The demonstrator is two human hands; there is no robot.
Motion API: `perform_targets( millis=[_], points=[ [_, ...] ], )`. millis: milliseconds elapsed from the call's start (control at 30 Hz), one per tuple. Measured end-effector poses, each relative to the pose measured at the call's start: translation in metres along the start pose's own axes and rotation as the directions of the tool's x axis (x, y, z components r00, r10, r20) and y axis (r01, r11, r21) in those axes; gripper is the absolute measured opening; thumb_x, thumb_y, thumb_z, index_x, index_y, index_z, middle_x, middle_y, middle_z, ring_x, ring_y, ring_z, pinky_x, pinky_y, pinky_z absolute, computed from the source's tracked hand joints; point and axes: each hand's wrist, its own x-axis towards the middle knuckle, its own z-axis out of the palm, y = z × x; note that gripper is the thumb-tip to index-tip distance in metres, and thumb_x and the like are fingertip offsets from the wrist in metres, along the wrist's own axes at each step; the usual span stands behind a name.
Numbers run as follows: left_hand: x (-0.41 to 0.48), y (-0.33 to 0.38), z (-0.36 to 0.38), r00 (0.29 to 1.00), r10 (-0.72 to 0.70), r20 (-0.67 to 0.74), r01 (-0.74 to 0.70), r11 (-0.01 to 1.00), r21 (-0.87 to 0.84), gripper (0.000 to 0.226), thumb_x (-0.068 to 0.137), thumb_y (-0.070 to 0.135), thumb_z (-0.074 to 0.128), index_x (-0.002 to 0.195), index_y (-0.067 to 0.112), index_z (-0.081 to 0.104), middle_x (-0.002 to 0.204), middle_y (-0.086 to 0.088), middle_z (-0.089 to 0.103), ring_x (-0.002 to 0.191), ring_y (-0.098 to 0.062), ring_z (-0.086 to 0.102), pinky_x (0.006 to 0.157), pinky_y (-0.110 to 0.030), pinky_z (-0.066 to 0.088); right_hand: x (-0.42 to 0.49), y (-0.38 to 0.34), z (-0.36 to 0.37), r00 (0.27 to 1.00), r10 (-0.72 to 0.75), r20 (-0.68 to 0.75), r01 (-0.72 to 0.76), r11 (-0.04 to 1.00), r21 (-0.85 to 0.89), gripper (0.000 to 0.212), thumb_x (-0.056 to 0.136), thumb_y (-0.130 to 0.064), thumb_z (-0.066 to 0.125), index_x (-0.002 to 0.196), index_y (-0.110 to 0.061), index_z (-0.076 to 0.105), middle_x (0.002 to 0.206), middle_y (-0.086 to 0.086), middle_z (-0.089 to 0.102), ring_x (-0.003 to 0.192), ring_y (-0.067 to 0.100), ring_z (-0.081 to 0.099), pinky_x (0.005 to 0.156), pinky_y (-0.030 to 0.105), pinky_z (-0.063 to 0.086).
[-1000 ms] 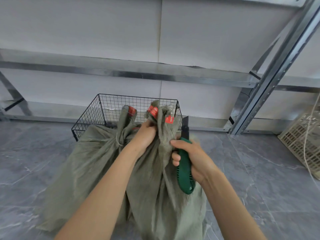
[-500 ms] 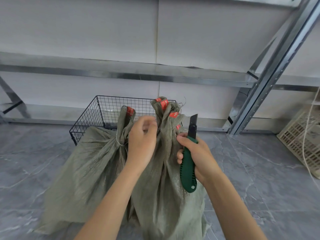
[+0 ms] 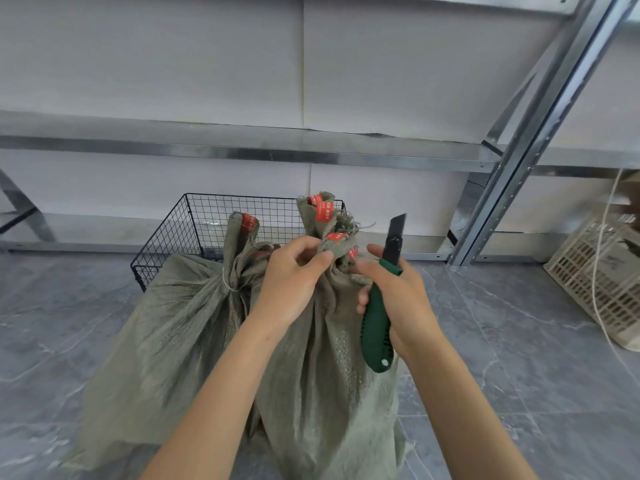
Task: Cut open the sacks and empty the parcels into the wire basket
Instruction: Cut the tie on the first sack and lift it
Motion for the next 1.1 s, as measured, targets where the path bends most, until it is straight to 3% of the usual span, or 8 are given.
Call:
perform_targets(
  millis=[67,167,233,367,533,800,1000,1100],
  points=[
    [-0.004,-0.001,-0.002,0.999,-0.033,0.015,0.035,0.995,-0.089,0.014,0.091,0.013,0.060,0.086,0.022,0.070,0.090,-0.006,0.071,0.087,-0.014,0.062,0.089,-0.040,0.049,0.003,-0.004,-0.002,0.997,0.074,-0.010,-0.073,0.993,0.095,0.026,0.089,-0.011,0.066,0.113,-0.015,0.057,0.082,0.008,0.066,0.042,0.014,0.046,0.044,0.027,0.044],
    [-0.007,-0.003,-0.005,0.997,-0.076,0.029,0.080,0.981,-0.179,0.028,0.092,0.011,0.059,0.080,0.032,0.074,0.086,0.011,0.073,0.090,-0.010,0.064,0.095,-0.039,0.047,0.005,-0.006,-0.003,0.990,0.116,0.075,-0.125,0.984,0.128,0.017,0.085,-0.008,0.068,0.102,-0.006,0.063,0.074,0.007,0.061,0.041,0.012,0.043,0.042,0.023,0.042],
    [-0.007,-0.002,-0.005,0.997,-0.075,0.017,0.077,0.980,-0.182,0.024,0.092,0.012,0.058,0.085,0.030,0.072,0.091,0.011,0.072,0.095,-0.009,0.064,0.096,-0.035,0.048,0.005,-0.006,-0.002,0.989,0.111,0.101,-0.125,0.982,0.144,0.006,0.086,-0.003,0.066,0.089,-0.006,0.062,0.067,0.006,0.059,0.040,0.011,0.042,0.040,0.022,0.041],
    [-0.006,0.003,-0.005,0.988,-0.103,-0.113,0.084,0.984,-0.158,0.020,0.094,0.012,0.056,0.091,0.029,0.066,0.091,0.017,0.064,0.089,0.005,0.060,0.087,-0.018,0.046,0.005,-0.006,-0.003,0.990,0.094,0.109,-0.116,0.968,0.221,0.017,0.087,0.003,0.060,0.079,-0.011,0.053,0.059,0.003,0.054,0.039,0.012,0.040,0.040,0.023,0.039],
    [-0.007,0.001,-0.007,0.967,-0.160,-0.197,0.112,0.966,-0.233,0.018,0.095,0.008,0.052,0.099,0.015,0.069,0.101,-0.003,0.071,0.101,-0.021,0.065,0.096,-0.036,0.049,0.002,-0.006,-0.013,0.992,0.093,0.080,-0.112,0.952,0.286,0.019,0.087,0.003,0.057,0.082,-0.014,0.050,0.053,-0.001,0.047,0.041,0.013,0.041,0.041,0.022,0.038],
    [-0.002,-0.006,-0.012,0.933,-0.205,-0.297,0.126,0.956,-0.264,0.022,0.096,0.012,0.049,0.092,0.017,0.070,0.101,-0.007,0.070,0.103,-0.028,0.064,0.099,-0.050,0.046,-0.003,-0.014,-0.026,0.999,0.028,0.035,-0.036,0.966,0.257,0.017,0.090,-0.001,0.053,0.080,-0.013,0.048,0.058,0.001,0.044,0.045,0.014,0.042,0.042,0.024,0.037],
    [0.008,-0.004,-0.006,0.935,-0.196,-0.295,0.119,0.958,-0.260,0.026,0.096,0.007,0.046,0.084,0.016,0.067,0.090,-0.004,0.067,0.093,-0.023,0.062,0.098,-0.047,0.045,-0.008,-0.018,-0.025,0.999,-0.049,0.015,0.046,0.988,0.150,0.018,0.090,0.001,0.055,0.080,-0.014,0.053,0.051,-0.001,0.049,0.045,0.013,0.044,0.043,0.026,0.041],
    [0.016,0.002,-0.005,0.940,-0.166,-0.299,0.092,0.965,-0.246,0.027,0.096,0.006,0.045,0.084,0.016,0.068,0.089,-0.001,0.067,0.091,-0.017,0.061,0.091,-0.037,0.049,-0.009,-0.020,-0.021,0.998,-0.058,-0.015,0.060,0.989,0.138,0.018,0.090,0.002,0.056,0.079,-0.013,0.054,0.051,-0.003,0.051,0.043,0.009,0.047,0.043,0.023,0.043]
  ],
)
